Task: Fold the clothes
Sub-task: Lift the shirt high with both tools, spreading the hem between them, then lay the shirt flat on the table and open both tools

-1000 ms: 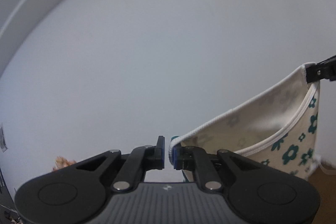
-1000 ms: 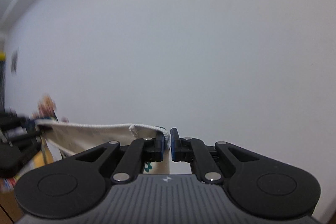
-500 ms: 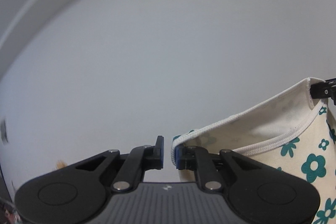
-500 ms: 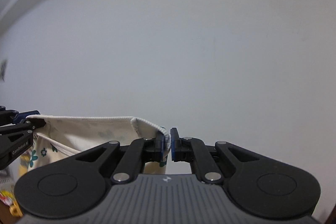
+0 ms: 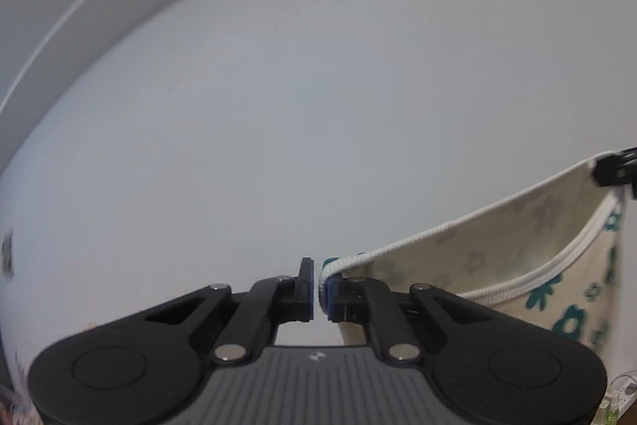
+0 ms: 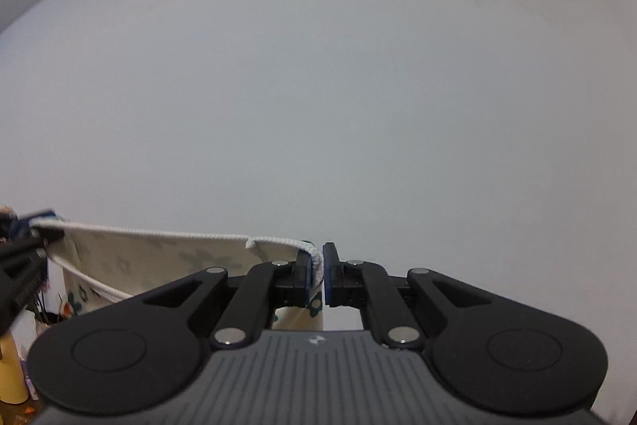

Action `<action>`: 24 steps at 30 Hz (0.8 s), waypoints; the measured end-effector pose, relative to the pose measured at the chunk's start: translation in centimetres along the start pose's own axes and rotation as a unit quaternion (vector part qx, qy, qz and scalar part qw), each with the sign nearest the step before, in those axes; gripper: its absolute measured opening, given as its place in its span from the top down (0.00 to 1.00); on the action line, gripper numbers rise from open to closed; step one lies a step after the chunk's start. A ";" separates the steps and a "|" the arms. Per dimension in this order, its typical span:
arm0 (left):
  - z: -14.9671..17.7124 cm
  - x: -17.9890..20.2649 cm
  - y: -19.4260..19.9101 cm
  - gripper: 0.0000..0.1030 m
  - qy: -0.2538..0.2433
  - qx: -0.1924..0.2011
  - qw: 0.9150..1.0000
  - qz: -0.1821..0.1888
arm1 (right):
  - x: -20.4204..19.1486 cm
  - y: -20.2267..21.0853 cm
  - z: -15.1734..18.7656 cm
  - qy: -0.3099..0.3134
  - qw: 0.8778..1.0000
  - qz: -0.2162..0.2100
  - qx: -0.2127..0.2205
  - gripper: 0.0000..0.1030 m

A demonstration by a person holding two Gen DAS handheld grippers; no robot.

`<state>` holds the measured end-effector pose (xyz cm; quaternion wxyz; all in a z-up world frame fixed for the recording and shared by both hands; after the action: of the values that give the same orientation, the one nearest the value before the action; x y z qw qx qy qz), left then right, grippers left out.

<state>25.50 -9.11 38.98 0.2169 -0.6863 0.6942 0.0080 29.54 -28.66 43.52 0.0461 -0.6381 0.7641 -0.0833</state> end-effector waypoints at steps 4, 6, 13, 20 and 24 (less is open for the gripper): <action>2.3 2.4 6.0 0.93 -0.064 0.012 0.998 0.023 | 0.2 2.7 2.4 0.040 0.999 -0.006 0.009 0.95; 6.0 4.4 9.5 0.93 -0.097 -0.009 0.994 0.046 | 0.6 4.7 5.9 0.059 0.998 -0.025 -0.013 0.95; 26.9 13.2 24.8 0.96 -0.139 -0.166 0.949 0.229 | -0.7 15.5 29.1 0.121 0.967 -0.127 -0.187 0.95; 37.2 9.2 32.2 0.96 -0.130 -0.267 0.902 0.314 | -3.5 31.2 44.3 0.070 0.913 -0.170 -0.364 0.95; 36.1 8.3 31.9 0.96 -0.126 -0.282 0.891 0.332 | -4.8 33.3 43.9 0.054 0.906 -0.180 -0.379 0.95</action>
<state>5.78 -4.04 -5.42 0.0850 -0.4409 0.8172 0.3612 5.94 -21.19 -6.00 -0.2561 -0.7290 0.6112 0.1715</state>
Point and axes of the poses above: each gripper's, at about its wrist camera, not at the fingertips, and y roughly against the way its jaws point, x to its right, z to its underside, the point moved 10 cm from there along -y, roughly the way its jaws point, and after that the axes turned 2 degrees about -y, right-handed, at the moved point
